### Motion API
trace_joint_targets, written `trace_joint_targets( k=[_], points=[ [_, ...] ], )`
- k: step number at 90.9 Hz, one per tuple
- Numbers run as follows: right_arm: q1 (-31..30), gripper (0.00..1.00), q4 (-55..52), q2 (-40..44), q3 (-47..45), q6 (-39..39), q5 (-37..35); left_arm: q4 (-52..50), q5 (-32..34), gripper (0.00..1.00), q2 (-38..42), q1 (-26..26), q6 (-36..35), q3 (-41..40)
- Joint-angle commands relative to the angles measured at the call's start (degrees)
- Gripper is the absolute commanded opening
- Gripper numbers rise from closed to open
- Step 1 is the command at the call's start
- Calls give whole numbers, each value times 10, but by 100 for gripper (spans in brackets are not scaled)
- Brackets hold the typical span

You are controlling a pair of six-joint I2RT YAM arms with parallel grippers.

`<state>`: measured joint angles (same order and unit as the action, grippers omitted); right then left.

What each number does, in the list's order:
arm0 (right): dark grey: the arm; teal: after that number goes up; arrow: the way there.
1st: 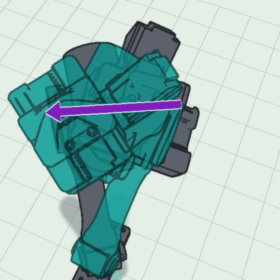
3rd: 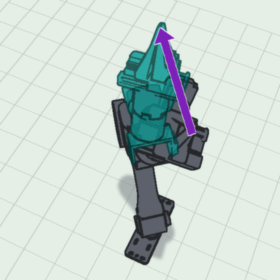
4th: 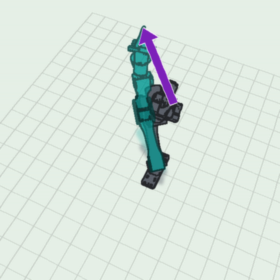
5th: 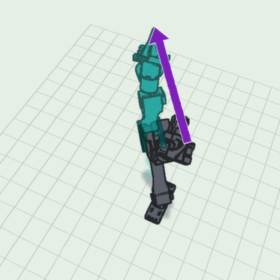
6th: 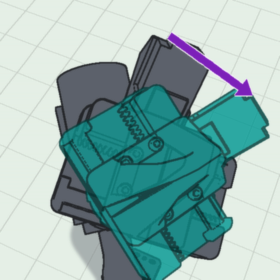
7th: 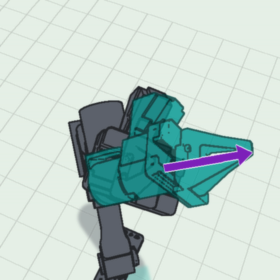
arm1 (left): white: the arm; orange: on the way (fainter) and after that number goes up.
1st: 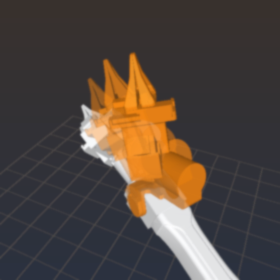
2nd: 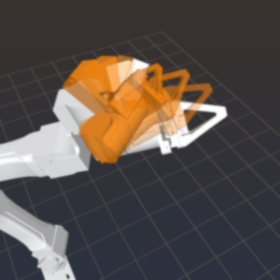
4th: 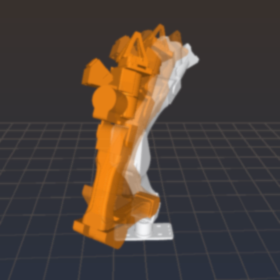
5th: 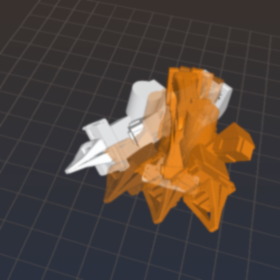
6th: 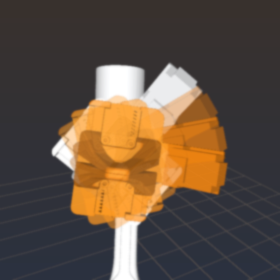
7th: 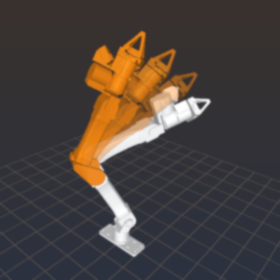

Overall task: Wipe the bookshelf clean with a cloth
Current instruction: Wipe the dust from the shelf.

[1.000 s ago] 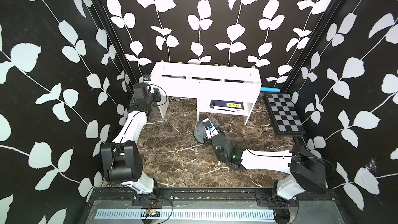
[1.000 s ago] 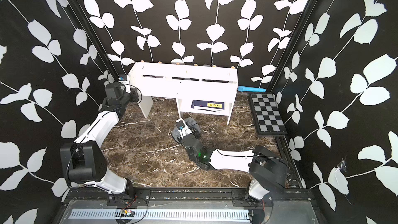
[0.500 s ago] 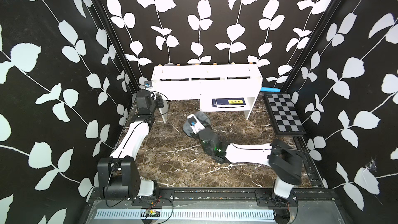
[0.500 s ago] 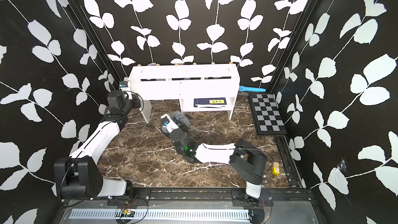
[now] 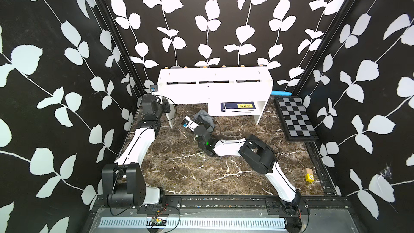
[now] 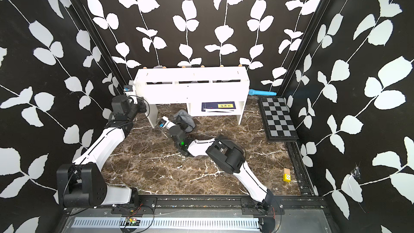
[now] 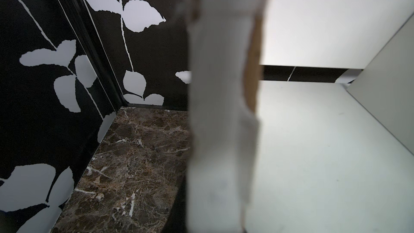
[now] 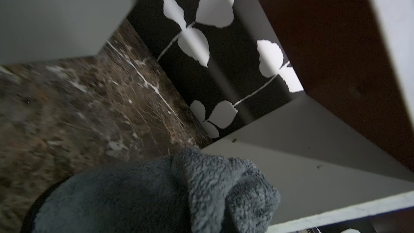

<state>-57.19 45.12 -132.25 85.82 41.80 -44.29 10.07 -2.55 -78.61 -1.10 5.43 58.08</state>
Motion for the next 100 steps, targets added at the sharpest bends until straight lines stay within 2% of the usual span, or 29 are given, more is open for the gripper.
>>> trace_joint_targets(
  k=[1,17,32,55,71,80,90,100],
  points=[
    [9,0,-20,7,1,-12,-27,38,-74,0,28,-7,115,-12],
    [12,0,-11,-5,37,63,-42,53,-71,0,33,-8,116,-23],
    [9,0,71,-16,76,174,-73,53,-67,0,34,-7,113,-25],
    [11,0,82,-46,129,200,-107,53,-64,0,33,-8,111,-27],
    [10,0,22,-31,101,117,-105,54,-63,0,33,-7,110,-28],
    [10,0,-20,-17,57,38,-100,51,-62,0,33,-8,110,-28],
    [11,0,-120,5,28,-69,-67,52,-65,0,33,-8,112,-27],
    [14,0,-140,23,23,-99,-66,54,-69,0,32,-8,116,-26]
  ],
)
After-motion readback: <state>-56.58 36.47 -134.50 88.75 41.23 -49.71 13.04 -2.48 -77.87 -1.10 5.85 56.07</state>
